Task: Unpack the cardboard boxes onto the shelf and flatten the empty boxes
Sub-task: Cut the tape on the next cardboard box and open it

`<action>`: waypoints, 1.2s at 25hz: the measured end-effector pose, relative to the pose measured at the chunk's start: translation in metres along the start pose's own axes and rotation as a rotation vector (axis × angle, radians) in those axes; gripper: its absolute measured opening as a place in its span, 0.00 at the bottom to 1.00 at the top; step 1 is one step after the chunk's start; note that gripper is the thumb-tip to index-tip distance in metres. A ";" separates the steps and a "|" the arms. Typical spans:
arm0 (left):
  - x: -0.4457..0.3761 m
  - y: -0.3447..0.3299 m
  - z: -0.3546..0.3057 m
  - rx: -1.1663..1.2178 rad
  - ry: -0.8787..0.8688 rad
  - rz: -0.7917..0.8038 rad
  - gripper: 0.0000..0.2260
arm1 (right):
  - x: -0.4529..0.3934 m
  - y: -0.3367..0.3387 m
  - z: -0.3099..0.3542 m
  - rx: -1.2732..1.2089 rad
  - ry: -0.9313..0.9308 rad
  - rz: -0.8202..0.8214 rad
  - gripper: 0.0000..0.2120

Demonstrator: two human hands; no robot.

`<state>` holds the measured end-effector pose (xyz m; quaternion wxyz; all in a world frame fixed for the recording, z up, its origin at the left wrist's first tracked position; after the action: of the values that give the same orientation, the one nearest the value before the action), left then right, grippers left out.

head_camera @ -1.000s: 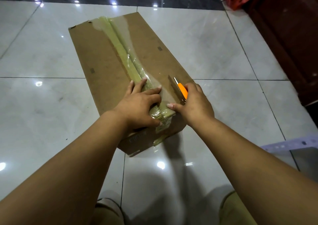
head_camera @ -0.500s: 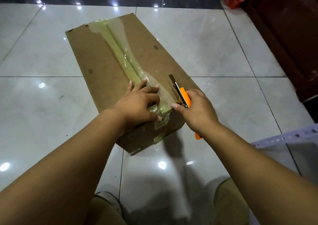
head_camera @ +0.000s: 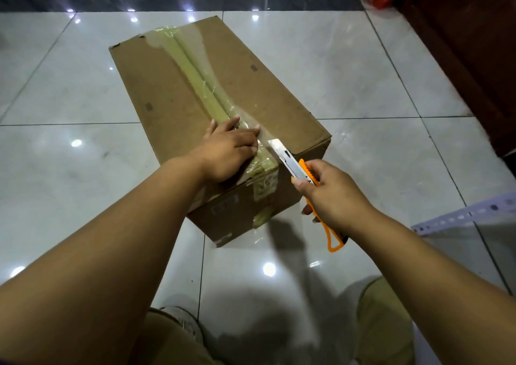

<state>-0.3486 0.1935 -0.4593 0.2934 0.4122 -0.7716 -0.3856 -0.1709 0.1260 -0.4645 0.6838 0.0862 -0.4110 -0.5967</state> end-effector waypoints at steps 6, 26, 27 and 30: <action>0.002 -0.003 -0.004 -0.063 0.022 0.015 0.16 | 0.006 -0.010 0.000 0.107 -0.050 0.141 0.17; 0.001 -0.007 -0.002 0.000 0.072 0.012 0.12 | 0.006 -0.028 0.005 0.050 -0.082 0.260 0.20; 0.001 -0.007 -0.002 -0.001 0.077 0.013 0.11 | 0.005 -0.028 0.006 0.062 -0.078 0.252 0.20; 0.001 -0.006 -0.002 -0.009 0.077 0.021 0.12 | 0.007 -0.028 0.008 0.100 -0.054 0.246 0.21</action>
<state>-0.3448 0.1898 -0.4636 0.3289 0.4175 -0.7621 -0.3699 -0.1972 0.1158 -0.4730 0.7353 0.0532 -0.4659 -0.4894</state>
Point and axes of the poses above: each hand's wrist, its own x-axis away from the middle knuckle, its own y-axis out of the back of the hand, z = x × y, the point moved 6 cm from there along -x, towards the middle knuckle, and after that the axes turned 10 degrees about -y, right-handed, at the moved point
